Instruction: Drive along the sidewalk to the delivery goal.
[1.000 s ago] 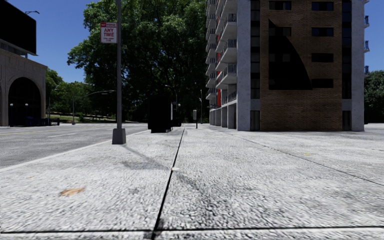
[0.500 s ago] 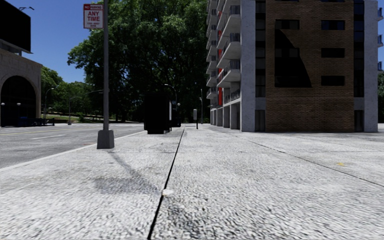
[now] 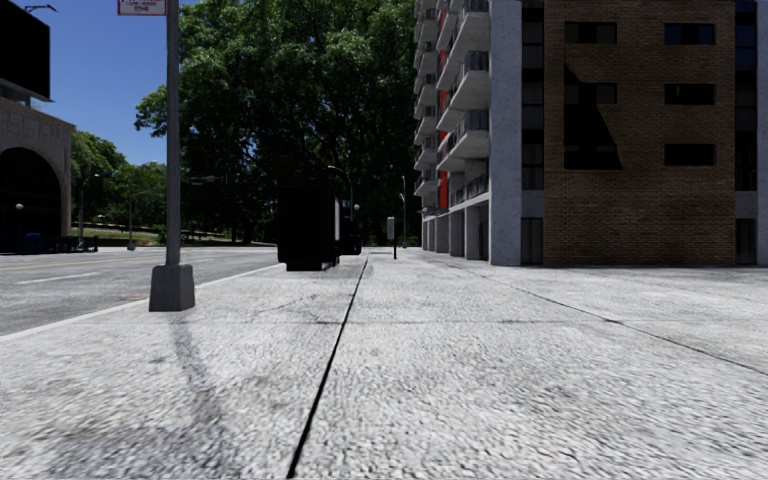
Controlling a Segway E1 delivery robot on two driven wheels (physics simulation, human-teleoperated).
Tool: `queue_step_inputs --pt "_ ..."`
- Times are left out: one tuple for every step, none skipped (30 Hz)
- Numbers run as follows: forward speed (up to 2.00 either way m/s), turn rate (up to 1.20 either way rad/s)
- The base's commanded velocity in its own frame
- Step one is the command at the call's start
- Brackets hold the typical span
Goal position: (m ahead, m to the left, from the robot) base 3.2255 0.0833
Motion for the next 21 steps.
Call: queue_step_inputs --pt "2.00 0.20" --pt "2.00 0.20" --pt "2.00 0.20" --pt "2.00 0.20" --pt "2.00 0.20" --pt "2.00 0.20" --pt "2.00 0.20" --pt "2.00 0.18" --pt "2.00 0.06" --pt "2.00 0.01" --pt "2.00 0.00" --pt "2.00 0.00" --pt "2.00 0.00" --pt "2.00 0.00" --pt "2.00 0.00" --pt "2.00 0.00" --pt "2.00 0.00" --pt "2.00 0.00" --pt "2.00 0.00" --pt "2.00 0.00" --pt "2.00 0.00"
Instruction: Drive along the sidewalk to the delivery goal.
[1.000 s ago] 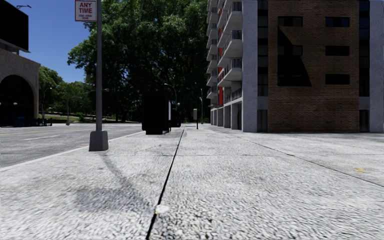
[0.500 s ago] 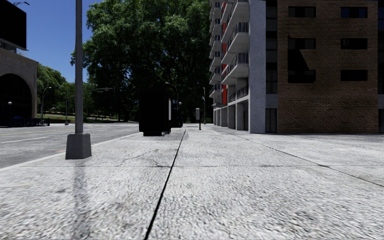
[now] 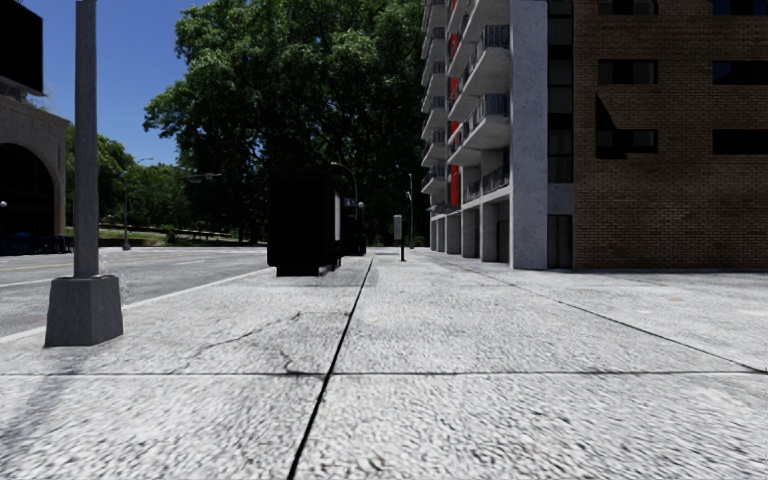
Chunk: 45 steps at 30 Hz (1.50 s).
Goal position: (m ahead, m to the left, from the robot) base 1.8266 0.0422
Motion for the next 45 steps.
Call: queue_step_inputs --pt "2.00 0.00" --pt "2.00 0.00" --pt "2.00 0.00" --pt "2.00 0.00" --pt "2.00 0.00" --pt "2.00 0.00" --pt "2.00 0.00" --pt "2.00 0.00" --pt "2.00 0.00" --pt "2.00 0.00" --pt "2.00 0.00" --pt "2.00 0.00" --pt "2.00 0.00" --pt "2.00 0.00" --pt "2.00 0.00" --pt "2.00 0.02" --pt "1.96 0.05" --pt "1.74 0.06" --pt "1.74 0.06" --pt "1.48 0.07" --pt "1.39 0.07" --pt "1.34 0.07" --pt "1.34 0.07" --pt "1.32 0.07" --pt "1.32 0.07" --pt "1.31 0.08" --pt "1.27 0.08" --pt "1.16 0.08" --pt "1.16 0.08" --pt "1.01 0.00" --pt "0.66 0.00" --pt "0.00 0.00" --pt "0.00 0.00" --pt "0.00 0.00" --pt "0.00 0.00" --pt "0.00 0.00" --pt "0.00 0.00" --pt "0.00 0.00" --pt "0.00 0.00" --pt "0.00 0.00" --pt "0.00 0.00" --pt "0.00 0.00" --pt "0.00 0.00" --pt "0.00 0.00" --pt "0.00 0.00"
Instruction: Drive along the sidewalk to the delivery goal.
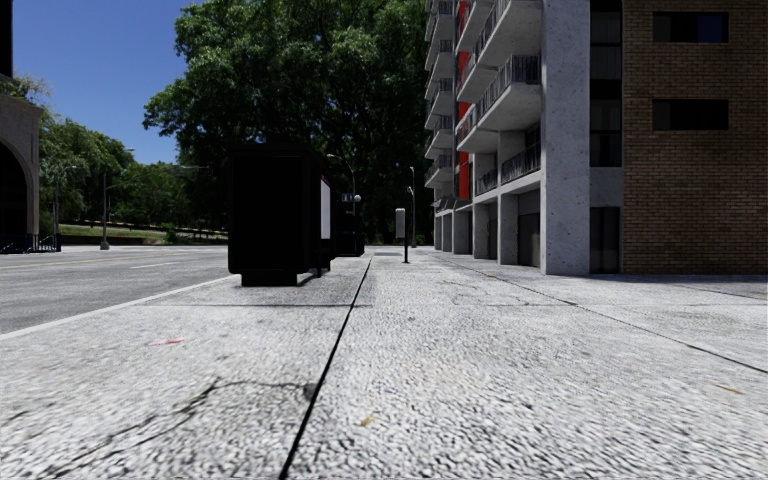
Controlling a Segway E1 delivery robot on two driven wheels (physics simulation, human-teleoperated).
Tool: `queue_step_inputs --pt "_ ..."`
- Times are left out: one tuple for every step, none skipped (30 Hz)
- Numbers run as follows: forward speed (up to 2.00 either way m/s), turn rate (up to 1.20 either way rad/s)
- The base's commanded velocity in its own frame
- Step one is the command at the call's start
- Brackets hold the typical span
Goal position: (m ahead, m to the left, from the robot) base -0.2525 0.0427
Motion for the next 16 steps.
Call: queue_step_inputs --pt "0.00 0.00" --pt "0.00 0.00" --pt "0.00 0.00" --pt "0.00 0.00" --pt "0.00 0.00" --pt "0.00 0.00" --pt "0.00 0.00" --pt "0.00 0.00" --pt "0.00 0.00" --pt "0.00 0.00" --pt "0.00 0.00" --pt "0.00 0.00" --pt "0.00 0.00" --pt "0.00 0.00" --pt "0.00 0.00" --pt "0.00 0.00"
